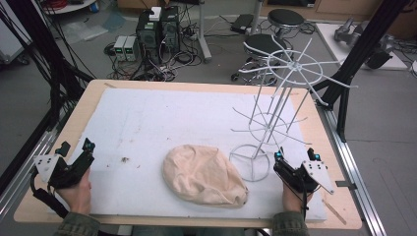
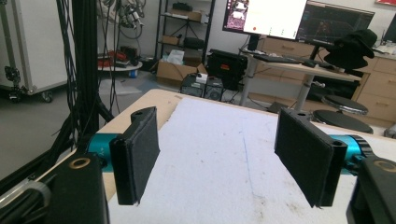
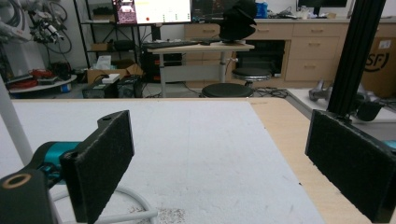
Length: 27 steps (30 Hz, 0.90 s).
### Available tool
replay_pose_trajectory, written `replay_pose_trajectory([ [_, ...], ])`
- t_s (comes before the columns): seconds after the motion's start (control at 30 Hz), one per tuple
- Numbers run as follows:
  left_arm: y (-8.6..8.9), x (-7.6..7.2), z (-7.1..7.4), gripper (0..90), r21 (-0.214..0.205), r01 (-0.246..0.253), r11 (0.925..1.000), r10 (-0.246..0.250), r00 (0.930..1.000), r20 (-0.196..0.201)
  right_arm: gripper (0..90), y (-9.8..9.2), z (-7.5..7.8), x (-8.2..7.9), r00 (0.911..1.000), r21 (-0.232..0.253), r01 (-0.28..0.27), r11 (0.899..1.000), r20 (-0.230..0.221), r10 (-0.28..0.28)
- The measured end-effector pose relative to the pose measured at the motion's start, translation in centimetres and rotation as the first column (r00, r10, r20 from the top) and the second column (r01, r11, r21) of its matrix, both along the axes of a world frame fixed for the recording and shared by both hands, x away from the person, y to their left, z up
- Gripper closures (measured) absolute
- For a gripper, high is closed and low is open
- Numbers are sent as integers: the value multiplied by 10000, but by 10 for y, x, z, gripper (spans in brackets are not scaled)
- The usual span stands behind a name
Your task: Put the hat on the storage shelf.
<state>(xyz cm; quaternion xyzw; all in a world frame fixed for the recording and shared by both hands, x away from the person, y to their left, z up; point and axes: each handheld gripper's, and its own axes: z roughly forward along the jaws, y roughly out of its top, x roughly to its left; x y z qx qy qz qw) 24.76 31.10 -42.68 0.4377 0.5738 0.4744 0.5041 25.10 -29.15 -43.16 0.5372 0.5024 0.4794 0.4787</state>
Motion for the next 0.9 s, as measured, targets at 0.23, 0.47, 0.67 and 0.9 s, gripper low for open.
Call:
replay_pose_trajectory([
  [0.23,0,0,0,308,-24,-29,10000,29,10000,-40,68,-4,-2,0,9999,340,108,9994,-75,-106],
  [0.47,1,0,-1,310,-21,-34,10000,34,10000,-59,69,-3,-2,0,9998,426,141,9990,-140,-135],
  [0.67,1,0,-1,311,-139,-39,9999,37,10000,-85,68,-4,-2,1,9998,391,178,9991,-131,-173],
  [0.9,-1,1,0,313,-208,47,9998,-49,10000,-72,68,-3,-3,2,9996,388,137,9992,-246,-128],
])
